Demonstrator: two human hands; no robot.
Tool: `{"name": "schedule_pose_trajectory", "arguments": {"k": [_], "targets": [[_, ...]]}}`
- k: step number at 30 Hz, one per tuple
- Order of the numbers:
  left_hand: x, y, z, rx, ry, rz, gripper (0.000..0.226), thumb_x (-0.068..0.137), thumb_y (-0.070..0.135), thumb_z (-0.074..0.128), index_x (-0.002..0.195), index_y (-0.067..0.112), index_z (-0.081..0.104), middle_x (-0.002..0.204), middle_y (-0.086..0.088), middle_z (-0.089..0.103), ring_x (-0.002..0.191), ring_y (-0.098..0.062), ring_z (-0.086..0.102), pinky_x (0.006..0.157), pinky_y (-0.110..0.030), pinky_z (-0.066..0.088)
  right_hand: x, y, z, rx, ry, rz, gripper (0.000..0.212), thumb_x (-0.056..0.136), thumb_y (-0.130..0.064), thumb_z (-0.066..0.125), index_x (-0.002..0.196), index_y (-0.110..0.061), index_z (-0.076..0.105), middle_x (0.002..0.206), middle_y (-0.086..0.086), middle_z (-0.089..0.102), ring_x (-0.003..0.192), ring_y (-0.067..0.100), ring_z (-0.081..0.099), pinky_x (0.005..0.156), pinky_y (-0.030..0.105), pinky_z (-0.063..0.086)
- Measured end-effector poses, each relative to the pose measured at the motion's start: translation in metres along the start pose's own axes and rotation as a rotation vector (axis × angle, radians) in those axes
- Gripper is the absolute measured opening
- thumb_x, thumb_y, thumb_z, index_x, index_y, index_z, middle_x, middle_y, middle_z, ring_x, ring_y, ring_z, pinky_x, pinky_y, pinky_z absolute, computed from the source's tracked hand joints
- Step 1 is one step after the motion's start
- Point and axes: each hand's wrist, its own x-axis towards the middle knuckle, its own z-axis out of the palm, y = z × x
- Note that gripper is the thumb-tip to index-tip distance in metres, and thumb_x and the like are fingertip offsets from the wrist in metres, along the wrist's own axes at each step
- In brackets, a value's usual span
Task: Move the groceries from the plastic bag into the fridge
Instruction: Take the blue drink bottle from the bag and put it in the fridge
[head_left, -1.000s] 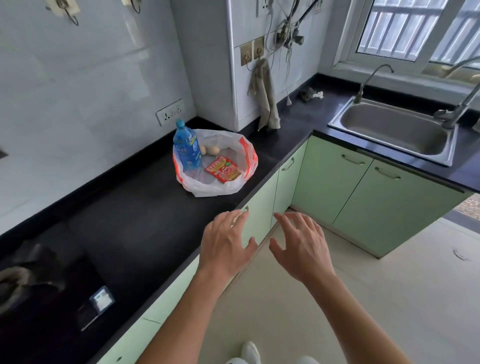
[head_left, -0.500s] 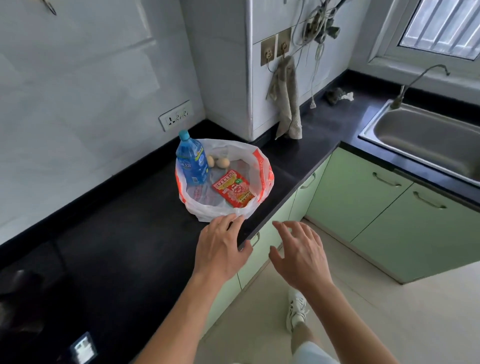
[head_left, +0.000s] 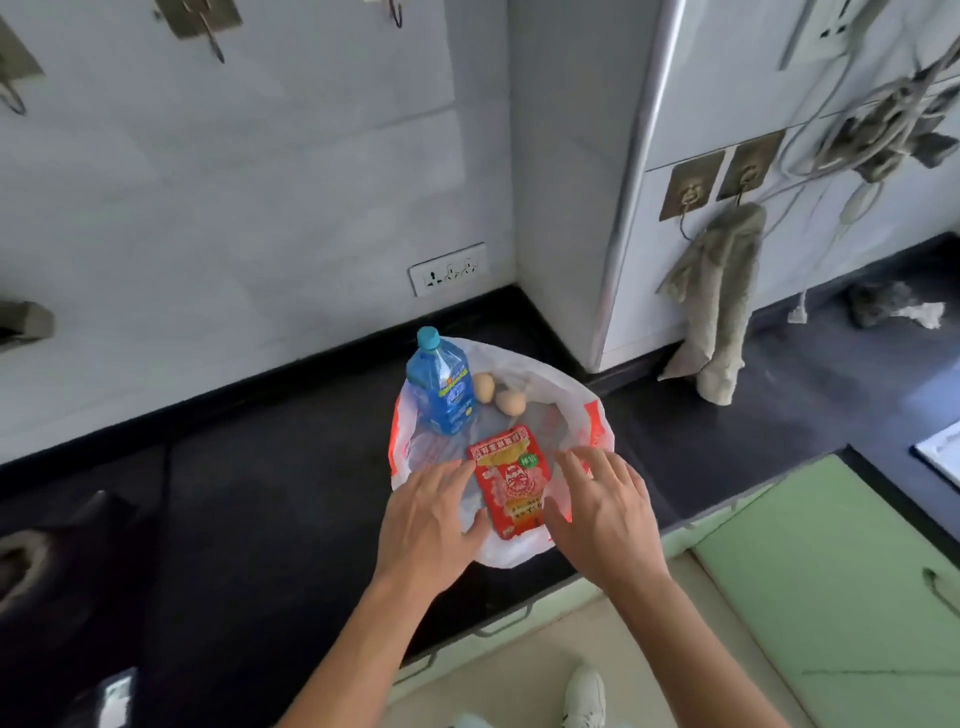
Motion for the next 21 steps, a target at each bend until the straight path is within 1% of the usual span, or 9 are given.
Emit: {"name": "schedule_pose_trajectory", "arguments": {"k": [4, 6, 9, 12, 14, 16, 18, 20, 21], "targets": [[0.018, -0.011, 0.007, -0.011, 0.019, -0.125, 0.059, 0.089, 0.045, 0.066, 0.141, 0.023, 0.052, 0.142, 0.003, 0.057, 0.131, -0.018, 0.052, 0.107, -0.038, 0.042, 0.042, 0.008, 0.007, 0.039, -0.074, -0.057, 0.051, 0.086, -0.044, 0.063, 0.133, -0.025, 0.055, 0.128, 0.002, 0.062, 0.122, 0.028, 0.057, 0.104, 0.052, 0.047], [0.028, -0.019, 0.009, -0.045, 0.032, -0.190, 0.058, 0.089, 0.044, 0.067, 0.141, 0.022, 0.051, 0.140, 0.002, 0.057, 0.129, -0.018, 0.053, 0.104, -0.036, 0.043, 0.058, 0.008, 0.015, 0.046, -0.127, -0.084, 0.052, 0.088, -0.044, 0.060, 0.137, -0.027, 0.051, 0.134, 0.002, 0.059, 0.126, 0.027, 0.053, 0.108, 0.050, 0.043], [0.048, -0.034, 0.016, -0.122, 0.047, -0.277, 0.059, 0.089, 0.043, 0.067, 0.141, 0.022, 0.049, 0.138, 0.003, 0.057, 0.124, -0.016, 0.053, 0.099, -0.032, 0.045, 0.083, 0.002, 0.028, 0.054, -0.235, -0.100, 0.054, 0.095, -0.048, 0.053, 0.145, -0.031, 0.041, 0.147, -0.001, 0.047, 0.137, 0.024, 0.043, 0.113, 0.046, 0.038], [0.069, -0.050, 0.027, -0.261, 0.043, -0.362, 0.065, 0.087, 0.041, 0.070, 0.143, 0.022, 0.044, 0.134, 0.003, 0.056, 0.120, -0.013, 0.053, 0.095, -0.027, 0.045, 0.108, -0.008, 0.042, 0.092, -0.320, -0.082, 0.058, 0.098, -0.044, 0.050, 0.149, -0.035, 0.026, 0.154, -0.002, 0.037, 0.141, 0.024, 0.038, 0.111, 0.043, 0.042], [0.084, -0.061, 0.036, -0.369, 0.055, -0.387, 0.066, 0.086, 0.037, 0.074, 0.142, 0.020, 0.044, 0.131, 0.003, 0.057, 0.117, -0.012, 0.055, 0.092, -0.025, 0.047, 0.123, -0.012, 0.057, 0.121, -0.336, -0.080, 0.059, 0.098, -0.038, 0.052, 0.150, -0.035, 0.023, 0.155, 0.000, 0.037, 0.140, 0.024, 0.040, 0.106, 0.039, 0.045], [0.098, -0.073, 0.047, -0.458, 0.079, -0.388, 0.061, 0.084, 0.032, 0.077, 0.136, 0.019, 0.048, 0.123, 0.007, 0.058, 0.112, -0.008, 0.057, 0.088, -0.021, 0.048, 0.137, -0.015, 0.074, 0.139, -0.349, -0.079, 0.058, 0.097, -0.032, 0.055, 0.148, -0.031, 0.027, 0.150, 0.003, 0.042, 0.135, 0.027, 0.046, 0.100, 0.039, 0.049], [0.113, -0.082, 0.055, -0.505, 0.107, -0.387, 0.059, 0.081, 0.028, 0.080, 0.132, 0.021, 0.050, 0.120, 0.011, 0.057, 0.108, -0.004, 0.056, 0.084, -0.014, 0.043, 0.149, -0.017, 0.091, 0.172, -0.363, -0.059, 0.055, 0.094, -0.027, 0.058, 0.144, -0.026, 0.035, 0.138, 0.008, 0.051, 0.124, 0.031, 0.054, 0.092, 0.041, 0.052], [0.128, -0.089, 0.063, -0.568, 0.124, -0.383, 0.066, 0.078, 0.029, 0.082, 0.134, 0.023, 0.048, 0.124, 0.013, 0.055, 0.109, -0.001, 0.054, 0.086, -0.012, 0.042, 0.161, -0.022, 0.108, 0.188, -0.382, -0.030, 0.053, 0.092, -0.025, 0.058, 0.143, -0.022, 0.040, 0.124, 0.009, 0.055, 0.112, 0.034, 0.059, 0.085, 0.043, 0.052], [0.135, -0.091, 0.067, -0.600, 0.131, -0.376, 0.070, 0.076, 0.031, 0.084, 0.136, 0.024, 0.047, 0.127, 0.013, 0.054, 0.112, -0.002, 0.055, 0.090, -0.015, 0.046, 0.166, -0.024, 0.117, 0.200, -0.395, -0.024, 0.055, 0.092, -0.024, 0.057, 0.144, -0.021, 0.040, 0.120, 0.009, 0.055, 0.108, 0.036, 0.060, 0.081, 0.044, 0.051]]}}
